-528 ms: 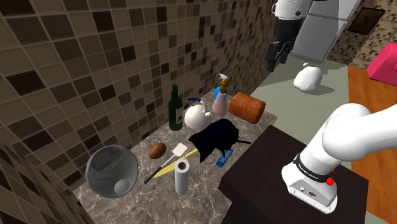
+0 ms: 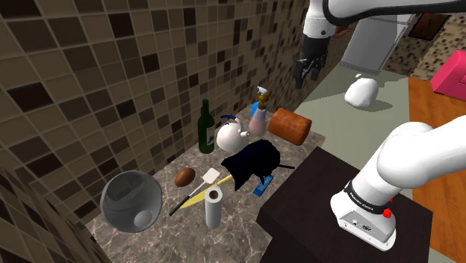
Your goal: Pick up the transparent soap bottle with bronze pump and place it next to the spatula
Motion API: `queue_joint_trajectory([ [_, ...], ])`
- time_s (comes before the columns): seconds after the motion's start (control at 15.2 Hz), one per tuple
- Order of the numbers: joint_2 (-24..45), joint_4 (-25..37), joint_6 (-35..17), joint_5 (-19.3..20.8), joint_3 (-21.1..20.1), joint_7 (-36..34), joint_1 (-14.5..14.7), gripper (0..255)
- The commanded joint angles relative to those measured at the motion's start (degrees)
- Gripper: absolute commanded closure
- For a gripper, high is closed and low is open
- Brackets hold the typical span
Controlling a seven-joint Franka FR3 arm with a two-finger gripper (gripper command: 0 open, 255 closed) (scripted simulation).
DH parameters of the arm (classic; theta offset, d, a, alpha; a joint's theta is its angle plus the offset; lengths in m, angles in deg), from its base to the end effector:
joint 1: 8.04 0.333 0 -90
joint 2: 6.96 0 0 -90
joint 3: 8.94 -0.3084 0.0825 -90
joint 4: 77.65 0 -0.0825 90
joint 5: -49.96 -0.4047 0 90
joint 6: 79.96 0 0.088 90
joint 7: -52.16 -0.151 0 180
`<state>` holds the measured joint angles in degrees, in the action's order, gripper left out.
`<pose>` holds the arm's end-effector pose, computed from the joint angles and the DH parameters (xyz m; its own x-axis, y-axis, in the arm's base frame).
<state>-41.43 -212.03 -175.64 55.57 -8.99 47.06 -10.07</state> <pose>0.3824 -0.0270 0.4892 0.9914 -0.1133 -0.0653 -0.1063 -0.9890 0.1030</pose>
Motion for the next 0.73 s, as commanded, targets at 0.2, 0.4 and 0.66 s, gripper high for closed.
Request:
queue_joint_trajectory([
  [0.2,7.0,-1.2,-10.2,1.3,1.1,-1.6,-1.5,0],
  [0.4,12.2,-0.4,-15.8,2.1,1.8,-2.5,-2.4,0],
  [0.66,19.7,1.7,-22.6,2.9,2.7,-3.7,-3.5,0],
])
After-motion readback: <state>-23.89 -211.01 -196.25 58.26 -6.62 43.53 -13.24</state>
